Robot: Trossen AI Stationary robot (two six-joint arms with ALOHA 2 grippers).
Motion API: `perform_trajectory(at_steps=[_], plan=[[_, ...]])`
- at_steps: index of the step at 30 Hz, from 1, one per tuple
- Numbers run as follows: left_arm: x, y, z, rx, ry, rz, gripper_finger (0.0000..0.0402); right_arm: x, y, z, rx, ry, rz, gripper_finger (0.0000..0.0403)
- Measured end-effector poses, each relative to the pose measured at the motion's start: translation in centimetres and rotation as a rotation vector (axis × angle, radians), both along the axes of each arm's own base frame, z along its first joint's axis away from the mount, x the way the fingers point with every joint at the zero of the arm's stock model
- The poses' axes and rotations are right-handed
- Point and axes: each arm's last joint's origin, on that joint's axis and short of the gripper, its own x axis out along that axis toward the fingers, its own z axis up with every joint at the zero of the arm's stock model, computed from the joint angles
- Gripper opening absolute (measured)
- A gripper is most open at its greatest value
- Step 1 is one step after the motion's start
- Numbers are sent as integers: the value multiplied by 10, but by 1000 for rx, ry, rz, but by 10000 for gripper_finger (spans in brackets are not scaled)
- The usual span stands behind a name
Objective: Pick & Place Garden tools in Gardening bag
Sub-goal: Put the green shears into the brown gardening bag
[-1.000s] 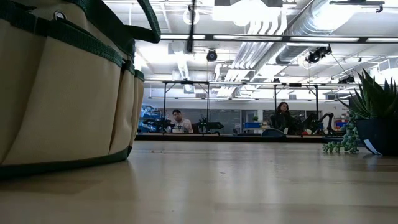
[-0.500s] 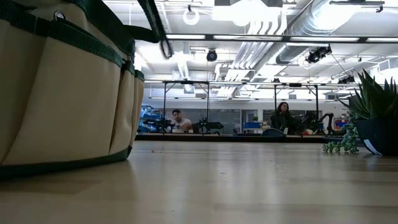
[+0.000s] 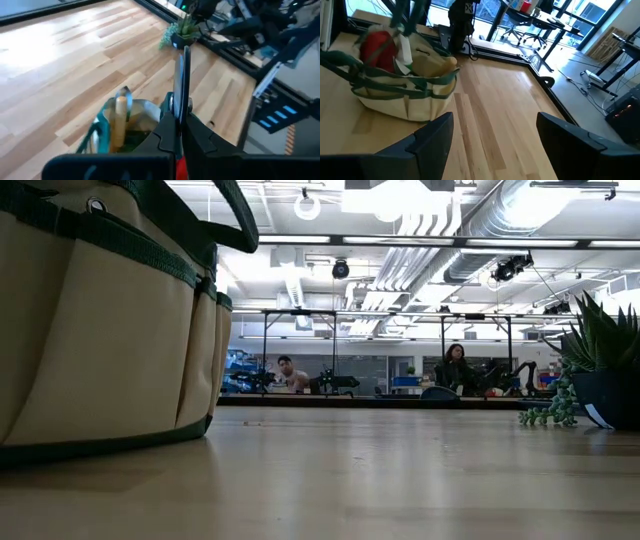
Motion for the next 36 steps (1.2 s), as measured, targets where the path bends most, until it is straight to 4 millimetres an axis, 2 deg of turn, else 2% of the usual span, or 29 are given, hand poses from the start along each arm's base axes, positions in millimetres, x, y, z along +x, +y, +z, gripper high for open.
perform_trajectory(at_steps=[7,13,20,31,36], plan=[[-3,8,-1,58,59,5,3,2,1,3,5,-20,6,277],[-6,13,-4,41,114,39,3,2,1,3,5,-21,6,277],[-4,7,-12,48,164,41,3,2,1,2,2,-10,17,277],[7,-16,-42,37,261,93,3,2,1,1,2,2,28,277],[12,-24,-54,34,251,129,3,2,1,1,3,2,28,277]])
